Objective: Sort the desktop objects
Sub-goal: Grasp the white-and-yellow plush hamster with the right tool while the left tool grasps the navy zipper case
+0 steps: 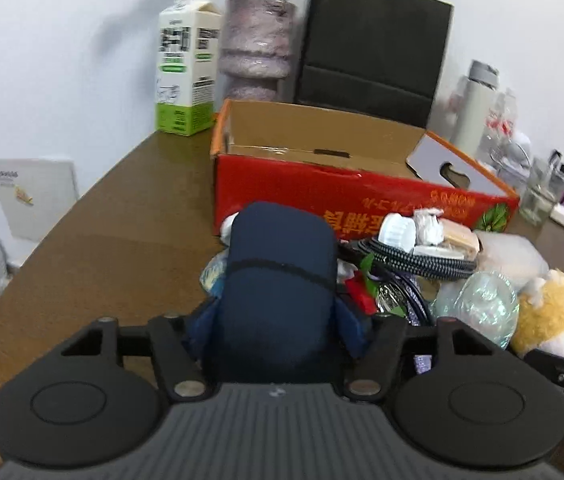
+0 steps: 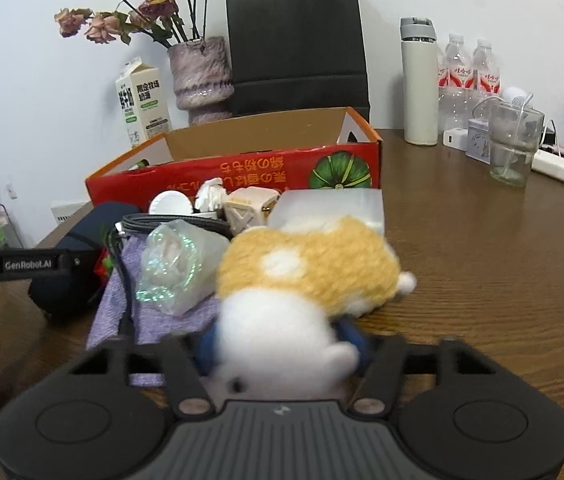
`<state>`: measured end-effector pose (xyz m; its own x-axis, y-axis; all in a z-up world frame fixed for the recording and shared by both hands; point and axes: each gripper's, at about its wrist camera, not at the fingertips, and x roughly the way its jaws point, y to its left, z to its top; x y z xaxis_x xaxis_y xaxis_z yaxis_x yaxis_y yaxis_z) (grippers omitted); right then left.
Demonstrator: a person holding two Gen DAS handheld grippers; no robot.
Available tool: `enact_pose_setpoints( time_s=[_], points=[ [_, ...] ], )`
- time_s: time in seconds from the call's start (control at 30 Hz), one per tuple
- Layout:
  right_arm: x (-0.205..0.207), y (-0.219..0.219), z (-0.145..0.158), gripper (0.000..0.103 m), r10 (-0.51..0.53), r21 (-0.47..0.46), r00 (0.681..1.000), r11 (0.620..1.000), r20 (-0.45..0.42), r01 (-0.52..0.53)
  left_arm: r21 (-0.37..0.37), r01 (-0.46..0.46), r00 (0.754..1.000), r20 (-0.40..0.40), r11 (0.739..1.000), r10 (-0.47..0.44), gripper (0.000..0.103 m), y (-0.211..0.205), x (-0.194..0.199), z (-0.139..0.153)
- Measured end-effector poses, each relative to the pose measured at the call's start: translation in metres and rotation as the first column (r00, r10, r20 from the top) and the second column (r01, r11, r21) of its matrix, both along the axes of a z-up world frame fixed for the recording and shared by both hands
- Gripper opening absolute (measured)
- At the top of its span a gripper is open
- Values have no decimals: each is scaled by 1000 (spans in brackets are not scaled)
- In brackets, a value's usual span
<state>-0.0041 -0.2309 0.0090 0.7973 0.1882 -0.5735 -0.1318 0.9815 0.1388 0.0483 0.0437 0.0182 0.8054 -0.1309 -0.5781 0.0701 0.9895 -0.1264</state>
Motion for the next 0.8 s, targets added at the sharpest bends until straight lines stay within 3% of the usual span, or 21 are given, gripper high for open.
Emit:
enact_pose_setpoints(
  time_s=[0.23, 0.27, 0.3, 0.33, 0.47, 0.5, 0.6, 0.73, 0.8],
  points=[
    [-33, -13, 18, 52, -62, -7, 991, 998, 114, 64, 12, -103, 989, 106, 995, 101, 59, 0, -63, 23],
    [-41, -15, 20, 52, -69, -4, 987, 998, 145, 70, 13, -119, 984, 133, 993, 117, 53, 0, -74, 26],
    [-47, -17, 22, 52, -69, -3, 983, 997, 170, 71, 20, -133, 979, 161, 991, 128, 33, 0, -84, 29],
    [-52, -17, 23, 52, -65, -2, 981, 998, 185, 67, 30, -142, 976, 171, 989, 135, 29, 0, -93, 32],
    [-70, -14, 24, 52, -39, 1, 972, 999, 231, 40, 13, -87, 982, 170, 996, 83, 29, 3, -115, 38],
    [-72, -11, 24, 52, -26, -3, 973, 1000, 228, 27, 49, -87, 986, 150, 995, 79, 34, 0, -116, 36],
    [-76, -2, 22, 52, 15, -28, 976, 1000, 216, -9, 113, -76, 991, 116, 991, 63, 92, -5, -114, 22],
    [-78, 16, 13, 53, 62, -60, 979, 997, 192, -51, 174, -56, 997, 63, 983, 45, 94, -16, -94, 7],
    [-78, 23, 9, 54, 83, -82, 983, 994, 166, -71, 257, -73, 997, 48, 964, 63, 92, -25, -84, -1]
  ],
)
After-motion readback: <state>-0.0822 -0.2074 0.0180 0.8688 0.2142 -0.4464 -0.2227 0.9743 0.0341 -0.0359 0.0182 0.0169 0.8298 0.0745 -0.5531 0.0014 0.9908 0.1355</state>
